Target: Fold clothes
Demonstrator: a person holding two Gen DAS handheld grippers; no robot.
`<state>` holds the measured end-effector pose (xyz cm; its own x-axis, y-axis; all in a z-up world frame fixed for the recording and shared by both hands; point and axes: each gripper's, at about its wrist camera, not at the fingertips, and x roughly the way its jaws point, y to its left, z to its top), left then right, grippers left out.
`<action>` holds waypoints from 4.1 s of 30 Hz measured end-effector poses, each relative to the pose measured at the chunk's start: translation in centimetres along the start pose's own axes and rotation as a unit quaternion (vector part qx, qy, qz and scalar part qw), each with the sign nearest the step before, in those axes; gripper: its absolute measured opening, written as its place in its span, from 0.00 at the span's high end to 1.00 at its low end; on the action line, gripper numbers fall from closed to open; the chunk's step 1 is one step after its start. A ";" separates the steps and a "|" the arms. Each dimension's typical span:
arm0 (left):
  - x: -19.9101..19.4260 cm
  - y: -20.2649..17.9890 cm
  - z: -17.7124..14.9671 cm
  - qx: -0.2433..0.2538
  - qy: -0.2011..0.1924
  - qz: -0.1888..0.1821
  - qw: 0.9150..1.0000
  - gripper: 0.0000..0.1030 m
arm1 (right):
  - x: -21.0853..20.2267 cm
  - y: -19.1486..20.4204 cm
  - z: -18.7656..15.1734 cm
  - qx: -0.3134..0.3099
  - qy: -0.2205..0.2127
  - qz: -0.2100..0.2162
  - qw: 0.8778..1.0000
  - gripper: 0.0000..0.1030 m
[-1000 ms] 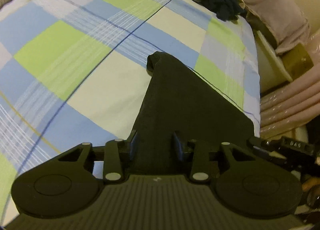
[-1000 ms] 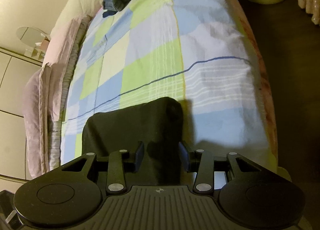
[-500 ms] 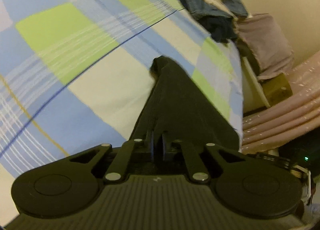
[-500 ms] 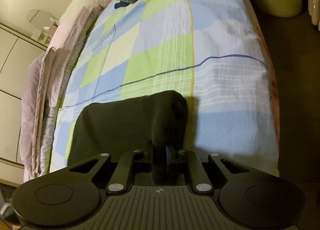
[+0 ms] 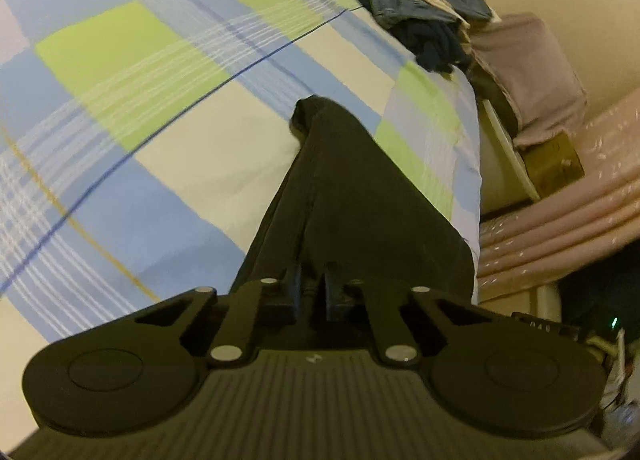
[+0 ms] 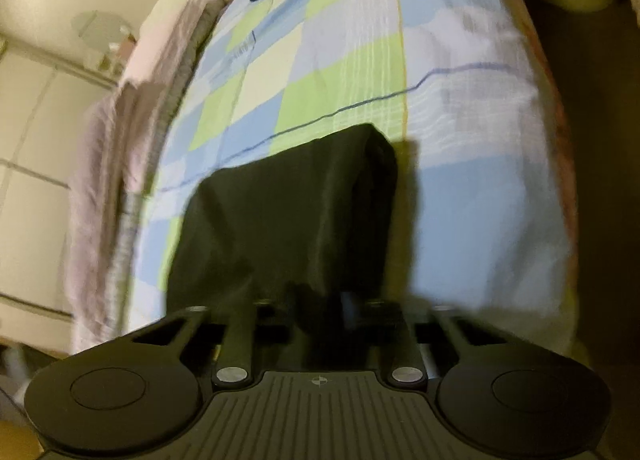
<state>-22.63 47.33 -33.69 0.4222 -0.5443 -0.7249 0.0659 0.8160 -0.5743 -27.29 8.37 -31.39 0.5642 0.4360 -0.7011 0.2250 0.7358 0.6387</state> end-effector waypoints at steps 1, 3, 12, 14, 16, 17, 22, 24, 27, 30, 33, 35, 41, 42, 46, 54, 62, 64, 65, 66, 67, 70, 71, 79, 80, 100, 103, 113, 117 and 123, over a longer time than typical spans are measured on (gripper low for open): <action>-0.3 0.2 -0.2 0.002 -0.005 -0.002 1.000 0.93 | 0.0 0.2 -0.2 -0.006 0.000 -0.001 1.000 0.91; -0.9 0.5 -0.5 0.006 -0.014 -0.006 1.000 0.92 | -0.1 0.5 -0.6 -0.018 -0.001 -0.004 1.000 0.93; -0.7 1.5 -0.2 -0.034 -0.007 -0.010 0.999 0.82 | -0.4 0.4 -1.7 -0.027 0.005 -0.006 1.000 0.69; -1.2 1.6 -0.1 -0.046 -0.011 -0.018 0.999 0.80 | -1.1 -0.3 -1.9 0.007 0.003 0.014 1.000 0.67; -1.1 1.6 -0.2 -0.042 -0.010 -0.023 0.999 0.94 | -1.0 -0.9 -2.4 0.030 0.015 0.036 0.999 0.67; -0.9 1.4 -0.4 -0.030 -0.010 -0.014 0.999 0.94 | -0.6 -0.5 -2.8 0.018 0.026 0.027 0.999 0.76; -1.0 0.6 -0.4 -0.020 -0.010 0.018 1.000 0.87 | -0.4 0.8 -2.1 -0.058 0.045 -0.006 0.997 0.77; -1.3 0.1 -0.2 -0.021 -0.012 0.031 0.999 0.81 | -0.8 0.8 -1.0 -0.055 0.049 -0.014 0.997 0.69; -1.4 -1.1 1.7 -0.014 -0.032 0.028 0.999 0.67 | -1.7 0.3 1.4 -0.049 0.000 -0.029 0.998 0.47; 0.6 -1.5 4.0 -0.026 -0.037 0.011 0.999 0.55 | -0.9 -0.9 4.1 0.003 -0.024 -0.021 0.999 0.45; 4.0 -1.2 5.7 -0.043 -0.019 0.011 0.999 0.60 | 0.9 -2.1 6.0 0.062 -0.022 -0.006 0.998 0.45; 5.3 -0.9 5.8 -0.042 -0.014 0.003 0.999 0.81 | 1.6 -2.1 6.1 0.056 -0.018 -0.011 0.998 0.46; 4.7 0.7 4.7 -0.007 -0.048 -0.008 0.999 0.97 | 3.3 -2.0 6.2 0.033 -0.011 -0.025 0.999 0.84; 4.8 0.9 4.7 0.002 -0.050 -0.006 0.999 0.96 | 3.4 -2.0 6.0 0.028 -0.013 -0.028 0.999 0.84; 6.7 0.8 4.2 0.027 -0.034 0.022 0.999 0.93 | 3.6 -2.0 5.6 0.002 -0.017 -0.033 0.999 0.84; 3.5 -3.7 5.9 0.070 -0.085 0.088 0.990 0.89 | 1.2 0.9 6.0 -0.094 -0.046 -0.075 0.992 0.66; 8.4 -8.0 4.9 0.179 -0.050 0.091 0.978 0.91 | 2.9 5.3 3.2 -0.272 -0.054 -0.084 0.957 0.67; 10.1 -7.0 4.8 0.179 -0.040 0.096 0.978 0.97 | 3.0 5.3 2.7 -0.283 -0.052 -0.080 0.954 0.67; 10.5 -5.9 5.0 0.164 -0.040 0.089 0.982 0.97 | 3.0 5.4 2.5 -0.288 -0.050 -0.079 0.953 0.69; 10.9 -4.9 5.2 0.148 -0.039 0.082 0.985 0.97 | 3.0 5.4 2.3 -0.293 -0.049 -0.077 0.952 0.69; 11.3 -3.8 5.3 0.132 -0.038 0.075 0.988 0.97 | 3.1 5.4 2.0 -0.298 -0.048 -0.076 0.950 0.69; 9.7 -3.8 5.4 0.133 -0.044 0.076 0.987 0.97 | 3.2 5.5 1.3 -0.314 -0.045 -0.071 0.946 0.69; 8.9 -4.1 5.4 0.139 -0.044 0.081 0.986 0.97 | 3.2 5.6 1.1 -0.319 -0.044 -0.069 0.944 0.69; 4.9 -6.6 1.2 0.212 -0.009 0.096 0.972 0.98 | 3.6 6.3 -2.6 -0.383 -0.017 -0.057 0.922 0.69; 4.7 -6.1 0.7 0.210 -0.007 0.104 0.972 0.98 | 3.7 6.6 -3.7 -0.400 -0.007 -0.048 0.915 0.69; 1.6 -5.5 -3.3 0.239 -0.014 0.154 0.959 0.97 | 2.5 7.2 -8.6 -0.423 0.012 -0.043 0.905 0.70; 0.9 -5.5 -3.5 0.235 -0.021 0.160 0.959 0.97 | 1.3 7.4 -8.5 -0.407 0.032 -0.015 0.913 0.69; 2.9 -7.0 3.2 0.222 -0.067 0.127 0.964 0.98 | 0.9 3.2 2.1 -0.248 -0.084 -0.122 0.957 0.69; 8.3 -7.3 6.0 0.221 -0.045 0.095 0.970 0.98 | 3.3 2.2 3.8 -0.249 -0.092 -0.129 0.955 0.70; 10.5 -5.4 6.3 0.207 -0.021 0.118 0.971 0.97 | 4.5 2.2 4.2 -0.255 -0.071 -0.128 0.956 0.70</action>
<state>-12.86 38.41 -35.83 0.5057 -0.3313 -0.7966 0.3175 0.9300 -0.1852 -20.91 9.81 -31.81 0.6531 0.1593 -0.7403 -0.0256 0.9817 0.1887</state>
